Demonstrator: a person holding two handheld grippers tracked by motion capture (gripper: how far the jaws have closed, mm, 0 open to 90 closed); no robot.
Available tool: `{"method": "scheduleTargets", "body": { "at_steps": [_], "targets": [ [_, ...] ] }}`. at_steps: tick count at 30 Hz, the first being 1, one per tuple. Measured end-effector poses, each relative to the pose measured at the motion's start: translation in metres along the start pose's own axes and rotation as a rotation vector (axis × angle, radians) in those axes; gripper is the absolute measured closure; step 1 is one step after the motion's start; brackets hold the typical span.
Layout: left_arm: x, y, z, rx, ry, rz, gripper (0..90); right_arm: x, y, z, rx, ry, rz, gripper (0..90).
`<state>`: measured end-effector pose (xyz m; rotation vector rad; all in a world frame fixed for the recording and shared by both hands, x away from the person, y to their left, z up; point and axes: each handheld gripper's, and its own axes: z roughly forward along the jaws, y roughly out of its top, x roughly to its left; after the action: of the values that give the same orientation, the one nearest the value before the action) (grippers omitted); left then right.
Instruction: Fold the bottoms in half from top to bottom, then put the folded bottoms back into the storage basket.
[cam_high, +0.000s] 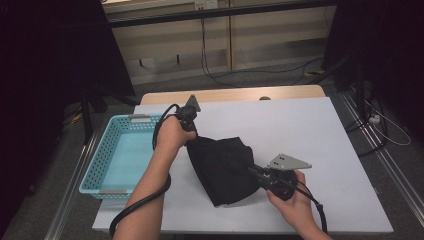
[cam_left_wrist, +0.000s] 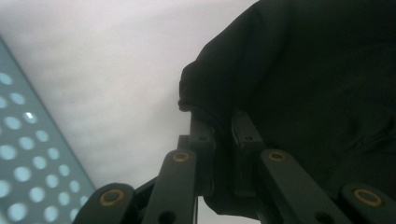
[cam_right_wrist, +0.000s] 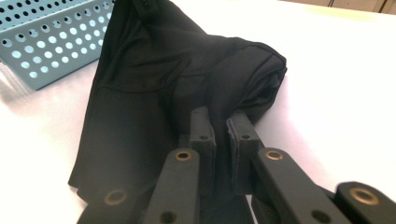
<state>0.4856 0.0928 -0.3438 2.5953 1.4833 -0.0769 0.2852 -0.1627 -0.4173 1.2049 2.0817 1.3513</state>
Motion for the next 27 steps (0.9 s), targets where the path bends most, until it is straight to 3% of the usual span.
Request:
{"method": "scheduleTargets", "body": {
  "at_steps": [6,13,27],
  "targets": [
    [0.000,0.002,-0.015,0.007,0.007,0.016,81.7,0.006,0.003,0.000,-0.015,0.007,-0.006,83.3],
    [0.003,0.005,-0.025,0.008,0.017,-0.004,81.8,0.010,0.007,0.001,-0.039,0.015,0.005,83.3],
    [0.007,0.011,-0.049,0.015,0.040,-0.017,81.8,0.023,0.018,0.001,-0.083,0.027,-0.023,83.3]
  ]
}}
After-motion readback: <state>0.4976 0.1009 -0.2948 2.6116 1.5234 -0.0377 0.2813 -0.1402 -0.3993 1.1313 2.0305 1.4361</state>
